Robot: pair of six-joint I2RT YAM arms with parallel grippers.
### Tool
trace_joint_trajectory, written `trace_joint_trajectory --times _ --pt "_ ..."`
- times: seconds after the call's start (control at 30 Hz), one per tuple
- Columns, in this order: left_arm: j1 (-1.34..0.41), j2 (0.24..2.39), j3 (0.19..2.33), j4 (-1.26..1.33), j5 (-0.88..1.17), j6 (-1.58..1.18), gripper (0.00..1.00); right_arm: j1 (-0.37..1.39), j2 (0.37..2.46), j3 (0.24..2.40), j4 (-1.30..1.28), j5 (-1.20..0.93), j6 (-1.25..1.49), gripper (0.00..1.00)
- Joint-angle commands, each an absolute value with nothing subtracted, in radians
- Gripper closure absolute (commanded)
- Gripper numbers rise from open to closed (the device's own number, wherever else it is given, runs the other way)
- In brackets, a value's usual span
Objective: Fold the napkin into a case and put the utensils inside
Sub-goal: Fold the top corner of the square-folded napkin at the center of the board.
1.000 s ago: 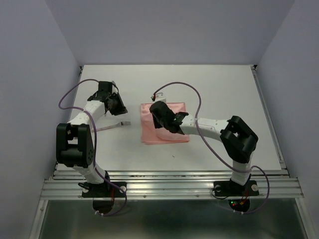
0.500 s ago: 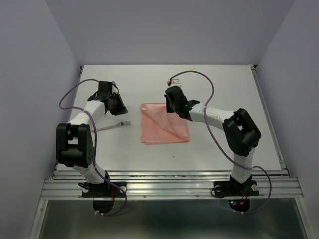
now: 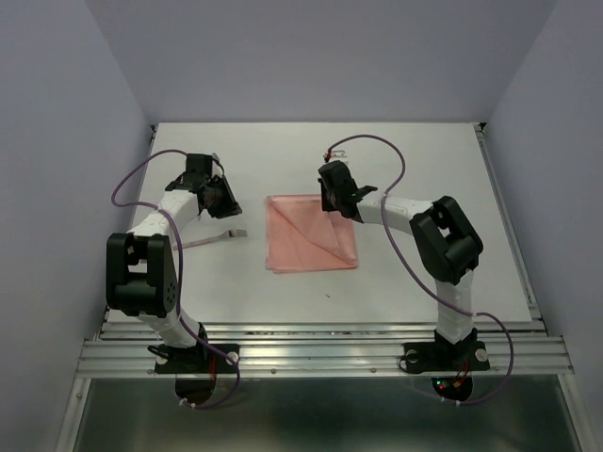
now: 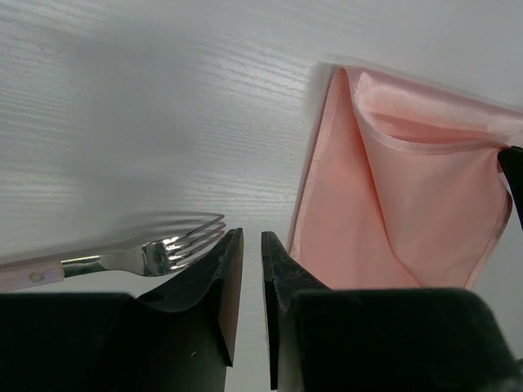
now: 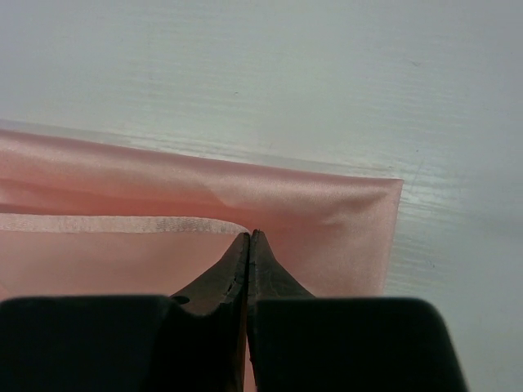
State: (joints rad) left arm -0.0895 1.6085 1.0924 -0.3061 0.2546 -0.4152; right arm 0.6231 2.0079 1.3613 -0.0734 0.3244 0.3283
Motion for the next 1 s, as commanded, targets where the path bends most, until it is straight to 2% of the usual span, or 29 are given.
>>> trace_joint_trajectory --times 0.0,0.97 --pt "-0.087 1.608 1.111 -0.310 0.267 -0.396 0.73 0.594 2.032 1.416 -0.023 0.344 0.324 0.99" --pt "-0.087 1.631 1.101 -0.302 0.268 -0.394 0.73 0.575 2.079 1.448 -0.023 0.400 0.318 0.98"
